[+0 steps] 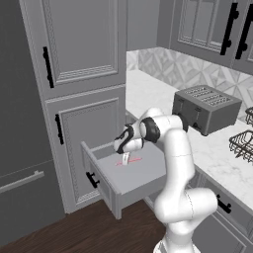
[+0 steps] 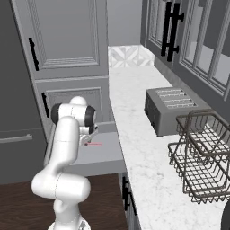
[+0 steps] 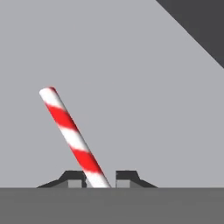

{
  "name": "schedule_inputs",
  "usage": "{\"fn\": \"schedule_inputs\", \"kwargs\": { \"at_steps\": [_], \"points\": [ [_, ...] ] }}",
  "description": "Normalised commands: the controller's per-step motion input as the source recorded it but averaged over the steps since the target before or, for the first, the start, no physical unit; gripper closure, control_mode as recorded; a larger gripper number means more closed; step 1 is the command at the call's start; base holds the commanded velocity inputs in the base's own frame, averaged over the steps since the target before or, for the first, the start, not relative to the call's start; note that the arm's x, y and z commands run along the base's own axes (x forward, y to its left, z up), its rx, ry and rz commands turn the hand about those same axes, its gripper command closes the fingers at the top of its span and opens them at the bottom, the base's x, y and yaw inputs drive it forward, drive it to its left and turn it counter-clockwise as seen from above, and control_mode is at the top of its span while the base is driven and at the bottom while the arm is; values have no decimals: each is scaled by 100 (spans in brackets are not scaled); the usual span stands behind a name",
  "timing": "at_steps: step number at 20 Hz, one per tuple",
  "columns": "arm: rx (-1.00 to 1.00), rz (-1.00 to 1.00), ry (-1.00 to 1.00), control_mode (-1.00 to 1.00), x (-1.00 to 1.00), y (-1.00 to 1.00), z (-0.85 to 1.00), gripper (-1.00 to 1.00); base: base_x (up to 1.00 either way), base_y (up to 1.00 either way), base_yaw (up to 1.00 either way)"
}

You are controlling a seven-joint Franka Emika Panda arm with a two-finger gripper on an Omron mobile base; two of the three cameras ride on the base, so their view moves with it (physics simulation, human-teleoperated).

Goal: Take a straw from the drawer in front and place it inside the glass cup on the dining counter.

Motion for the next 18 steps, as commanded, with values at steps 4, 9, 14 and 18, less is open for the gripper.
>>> {"fn": "schedule_inputs", "kwargs": {
  "at_steps": [4, 9, 14, 18],
  "points": [
    [0, -1, -18, -100, -64, 0, 26, 100, 0, 0, 0],
    [-2, -14, -34, -100, -86, 0, 94, 100, 0, 0, 0],
    [0, -39, -17, -100, -51, 0, 100, 100, 0, 0, 0],
    [-2, -56, -12, -100, -17, 0, 100, 100, 0, 0, 0]
  ]
}}
